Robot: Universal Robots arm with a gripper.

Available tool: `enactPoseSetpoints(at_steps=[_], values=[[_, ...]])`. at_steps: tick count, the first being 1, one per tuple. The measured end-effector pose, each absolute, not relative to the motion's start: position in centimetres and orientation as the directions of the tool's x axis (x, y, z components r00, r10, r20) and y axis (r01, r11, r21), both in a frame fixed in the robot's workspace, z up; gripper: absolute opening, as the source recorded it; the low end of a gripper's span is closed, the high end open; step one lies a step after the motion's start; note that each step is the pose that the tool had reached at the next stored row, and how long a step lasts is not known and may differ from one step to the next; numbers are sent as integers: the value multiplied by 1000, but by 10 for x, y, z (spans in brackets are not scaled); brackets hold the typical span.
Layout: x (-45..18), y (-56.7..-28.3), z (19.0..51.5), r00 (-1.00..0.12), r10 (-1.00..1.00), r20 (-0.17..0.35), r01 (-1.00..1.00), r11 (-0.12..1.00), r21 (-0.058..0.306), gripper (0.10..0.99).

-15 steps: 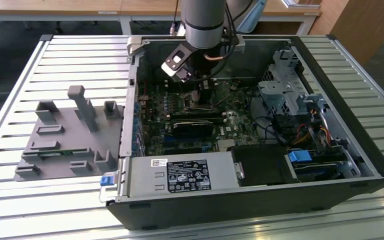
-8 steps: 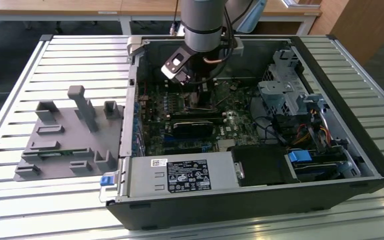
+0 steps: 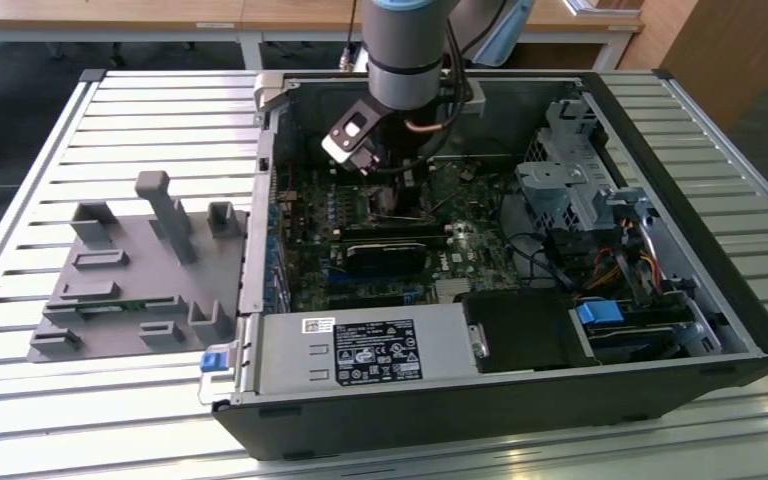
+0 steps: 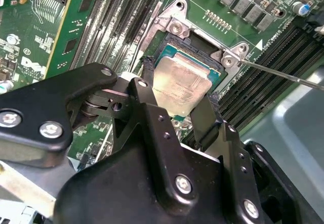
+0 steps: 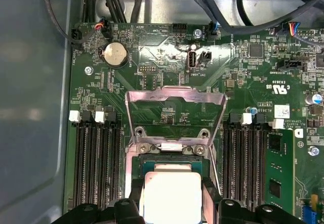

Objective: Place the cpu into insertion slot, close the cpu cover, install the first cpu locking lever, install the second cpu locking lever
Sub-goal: 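Place the cpu into insertion slot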

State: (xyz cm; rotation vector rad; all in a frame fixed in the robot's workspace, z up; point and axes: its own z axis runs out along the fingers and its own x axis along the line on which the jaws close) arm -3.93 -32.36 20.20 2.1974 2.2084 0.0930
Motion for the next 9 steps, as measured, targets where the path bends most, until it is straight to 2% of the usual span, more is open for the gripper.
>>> enactPoseSetpoints(at_steps=[9], values=[[-40,-323,196,-5,1000,24,998,4,60,537]])
